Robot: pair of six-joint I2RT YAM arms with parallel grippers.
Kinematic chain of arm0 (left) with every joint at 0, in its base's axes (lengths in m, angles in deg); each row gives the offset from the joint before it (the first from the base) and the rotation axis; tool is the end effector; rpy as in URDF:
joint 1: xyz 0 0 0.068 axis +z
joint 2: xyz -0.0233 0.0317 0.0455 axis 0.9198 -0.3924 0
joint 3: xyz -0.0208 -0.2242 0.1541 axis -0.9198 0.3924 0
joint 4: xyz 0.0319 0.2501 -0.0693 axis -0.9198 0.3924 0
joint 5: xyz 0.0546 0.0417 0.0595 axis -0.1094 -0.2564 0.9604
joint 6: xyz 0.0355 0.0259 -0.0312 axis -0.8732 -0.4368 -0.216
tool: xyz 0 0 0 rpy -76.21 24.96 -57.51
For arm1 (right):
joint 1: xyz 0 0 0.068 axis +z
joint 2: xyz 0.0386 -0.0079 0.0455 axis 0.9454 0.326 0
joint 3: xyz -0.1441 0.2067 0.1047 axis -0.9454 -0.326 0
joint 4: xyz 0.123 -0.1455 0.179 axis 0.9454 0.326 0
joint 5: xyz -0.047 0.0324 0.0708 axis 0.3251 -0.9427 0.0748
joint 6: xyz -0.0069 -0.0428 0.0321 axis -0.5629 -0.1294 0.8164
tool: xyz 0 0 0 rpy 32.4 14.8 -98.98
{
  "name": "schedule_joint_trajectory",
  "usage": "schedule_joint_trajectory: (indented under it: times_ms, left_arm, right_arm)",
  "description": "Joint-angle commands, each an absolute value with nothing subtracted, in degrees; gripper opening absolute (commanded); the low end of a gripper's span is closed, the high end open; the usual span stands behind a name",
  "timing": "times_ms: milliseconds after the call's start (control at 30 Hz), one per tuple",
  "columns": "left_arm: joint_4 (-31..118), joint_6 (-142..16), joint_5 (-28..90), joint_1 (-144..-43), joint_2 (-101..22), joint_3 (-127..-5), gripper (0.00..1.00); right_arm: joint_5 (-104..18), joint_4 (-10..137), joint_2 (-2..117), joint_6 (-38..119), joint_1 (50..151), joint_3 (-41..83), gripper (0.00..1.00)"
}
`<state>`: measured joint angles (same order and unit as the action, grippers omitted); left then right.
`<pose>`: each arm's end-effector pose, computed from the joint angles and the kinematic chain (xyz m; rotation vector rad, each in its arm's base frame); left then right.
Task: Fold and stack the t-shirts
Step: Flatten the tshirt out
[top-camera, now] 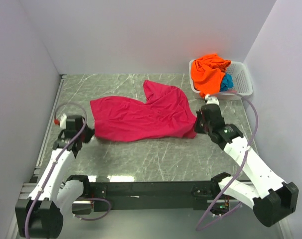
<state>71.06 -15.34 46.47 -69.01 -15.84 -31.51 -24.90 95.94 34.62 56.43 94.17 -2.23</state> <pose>0.1928 -0.0027 0.2500 -1.1560 1.9707 -0.4299 0.2001 0.0789 0.3062 0.0872 2.2394 0.2383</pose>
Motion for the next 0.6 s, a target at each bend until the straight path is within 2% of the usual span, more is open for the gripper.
schedule_joint_trajectory:
  times_ms: [0,267,300,333,400,467,567]
  left_arm:
    - [76.64,-11.6,45.08,-70.23,-10.28,-24.61,0.01]
    - [83.15,-6.31,45.86,-70.59,-5.85,-20.19,0.01]
    - [83.76,-6.49,45.95,-70.59,-6.65,-20.71,0.04]
    - [84.64,-6.84,45.95,-70.59,-7.44,-21.06,0.17]
    - [84.74,-7.28,45.95,-70.59,-9.9,-21.33,0.57]
    - [83.34,-7.63,45.69,-70.59,-11.65,-21.07,0.64]
    - [80.27,-7.55,44.02,-70.68,-13.06,-20.1,0.66]
  right_arm:
    - [-24.94,98.07,29.13,59.61,93.91,-6.89,0.0]
    - [-26.69,99.67,26.91,60.58,93.91,-14.2,0.0]
    - [-27.14,99.14,27.27,60.84,93.91,-14.38,0.0]
    - [-28.1,98.7,27.53,60.93,93.91,-14.81,0.0]
    - [-28.81,97.56,28.15,61.11,93.91,-15.08,0.0]
    - [-29.33,96.85,28.67,61.19,93.91,-15.43,0.0]
    - [-29.42,96.32,29.11,61.02,94.0,-15.26,0.0]
